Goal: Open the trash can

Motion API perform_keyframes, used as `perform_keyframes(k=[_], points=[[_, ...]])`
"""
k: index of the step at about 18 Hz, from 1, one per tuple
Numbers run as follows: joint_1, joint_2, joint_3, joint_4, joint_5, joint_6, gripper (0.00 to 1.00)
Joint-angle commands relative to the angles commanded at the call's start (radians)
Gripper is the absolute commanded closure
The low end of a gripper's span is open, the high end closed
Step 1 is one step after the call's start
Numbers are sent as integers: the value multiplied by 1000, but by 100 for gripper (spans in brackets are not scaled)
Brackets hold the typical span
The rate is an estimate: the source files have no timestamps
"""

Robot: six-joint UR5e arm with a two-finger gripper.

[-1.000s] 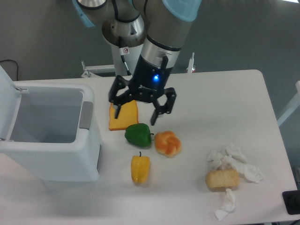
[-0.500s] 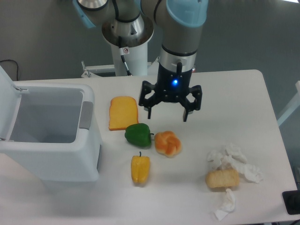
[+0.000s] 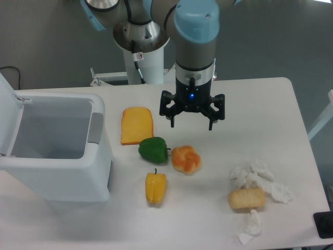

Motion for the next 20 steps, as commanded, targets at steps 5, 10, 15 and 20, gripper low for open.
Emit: perform_keyframes(k=[5, 10, 15, 20], points=[[-5, -3, -2, 2, 0, 12, 0], [-5, -15, -12, 2, 8, 11, 0], [-5, -21, -28, -2, 11, 11, 0], [-18, -17, -28, -2, 11, 12, 0]])
